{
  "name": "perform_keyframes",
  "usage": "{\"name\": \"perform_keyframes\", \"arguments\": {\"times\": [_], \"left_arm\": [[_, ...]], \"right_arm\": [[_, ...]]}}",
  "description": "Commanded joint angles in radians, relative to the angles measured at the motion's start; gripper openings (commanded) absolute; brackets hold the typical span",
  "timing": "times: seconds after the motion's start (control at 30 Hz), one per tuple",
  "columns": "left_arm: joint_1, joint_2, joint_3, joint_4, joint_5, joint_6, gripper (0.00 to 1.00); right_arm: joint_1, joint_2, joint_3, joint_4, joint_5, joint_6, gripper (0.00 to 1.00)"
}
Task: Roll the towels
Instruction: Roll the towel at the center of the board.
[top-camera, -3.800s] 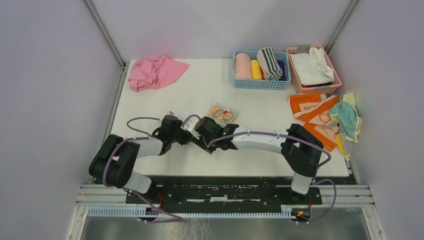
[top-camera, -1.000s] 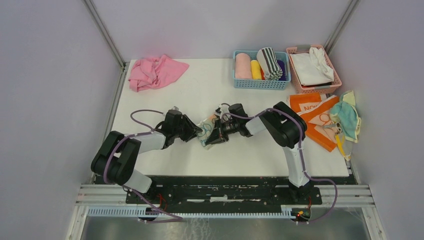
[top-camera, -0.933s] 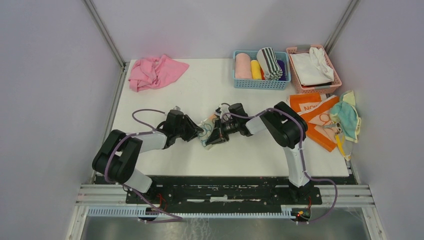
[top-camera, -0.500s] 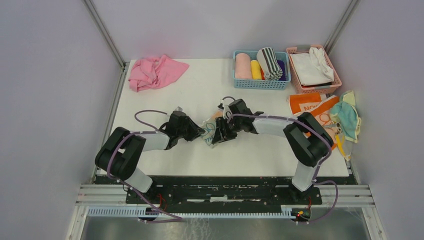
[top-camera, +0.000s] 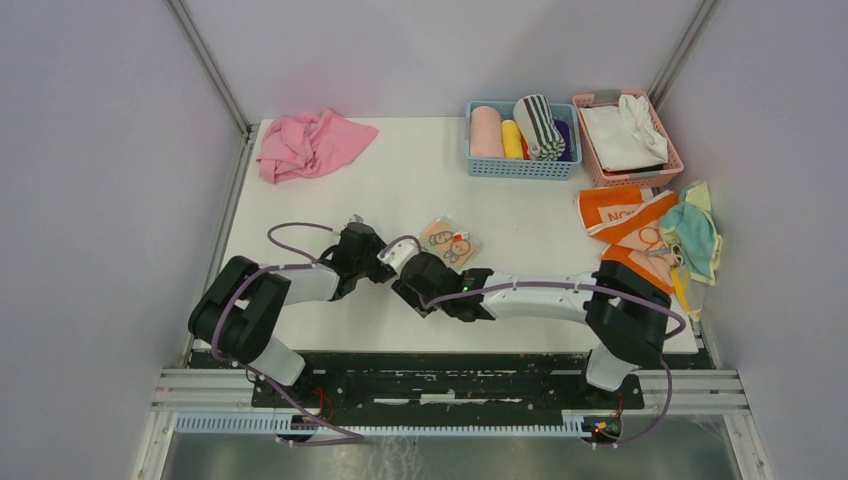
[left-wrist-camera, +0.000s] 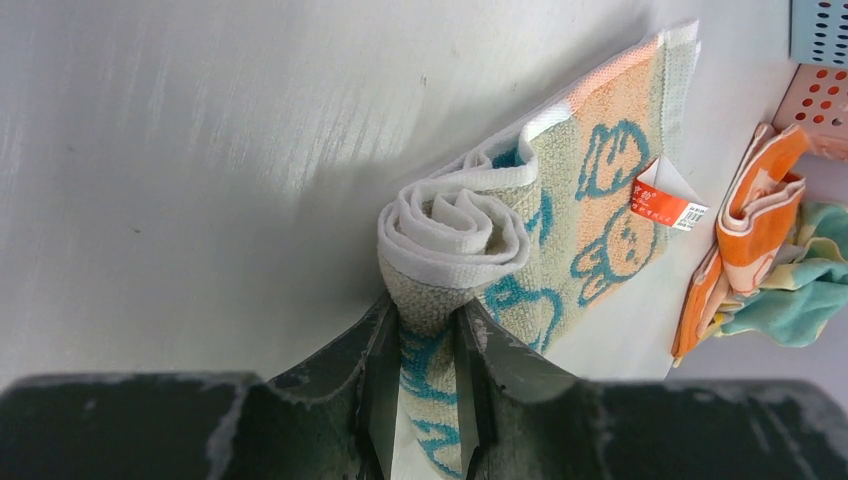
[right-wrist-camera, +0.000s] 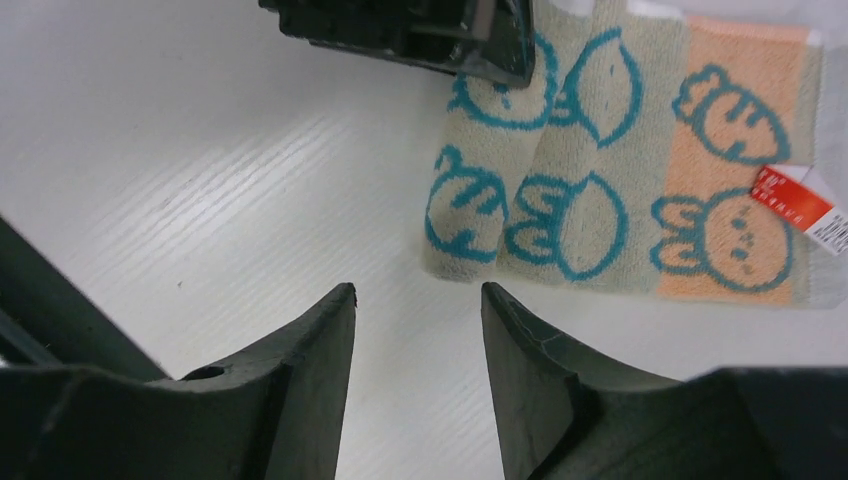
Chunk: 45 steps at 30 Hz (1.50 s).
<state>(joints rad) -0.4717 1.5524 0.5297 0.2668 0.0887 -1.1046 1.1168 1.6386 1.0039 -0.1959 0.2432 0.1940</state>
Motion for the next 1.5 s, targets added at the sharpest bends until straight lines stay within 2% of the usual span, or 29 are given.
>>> {"name": "perform_keyframes", "arguments": {"times": [0.0,0.27,0.5,0.63,0.73,0.8,0.87,0.97,1.1,1.3,1.47], "left_arm": [[-0.004,0.016,-0.048,-0.191,-0.090,0.004,0.32],[-0.006,0.000,-0.047,-0.205,-0.102,0.004,0.31],[-0.007,-0.001,-0.065,-0.204,-0.097,0.004,0.32],[-0.005,-0.031,-0.087,-0.210,-0.095,0.001,0.32],[-0.005,-0.087,-0.099,-0.241,-0.105,0.001,0.32],[-0.004,-0.142,-0.111,-0.271,-0.117,-0.001,0.33],[-0.005,-0.211,-0.122,-0.323,-0.138,-0.002,0.36],[-0.004,-0.328,-0.136,-0.409,-0.181,0.003,0.42],[-0.002,-0.493,-0.137,-0.532,-0.236,0.003,0.57],[0.000,-0.752,-0.149,-0.631,-0.253,0.002,0.76],[0.001,-0.831,-0.182,-0.620,-0.197,-0.003,0.79]], "right_arm": [[0.073,0.087,0.074,0.098,0.269,-0.150,0.56],[0.101,0.228,0.121,0.115,0.360,-0.192,0.54],[0.101,0.304,0.128,0.082,0.342,-0.191,0.46],[0.099,0.323,0.106,0.073,0.337,-0.167,0.36],[0.096,0.306,0.109,0.032,0.282,-0.164,0.20],[0.091,0.263,0.105,0.005,0.200,-0.161,0.08],[0.082,0.207,0.077,0.010,0.067,-0.155,0.02],[0.049,0.165,0.078,-0.011,-0.156,-0.113,0.00],[-0.022,0.175,0.098,-0.014,-0.466,-0.040,0.00],[-0.181,0.246,0.061,0.204,-0.877,0.216,0.01],[-0.300,0.342,0.012,0.469,-1.095,0.475,0.01]]}}
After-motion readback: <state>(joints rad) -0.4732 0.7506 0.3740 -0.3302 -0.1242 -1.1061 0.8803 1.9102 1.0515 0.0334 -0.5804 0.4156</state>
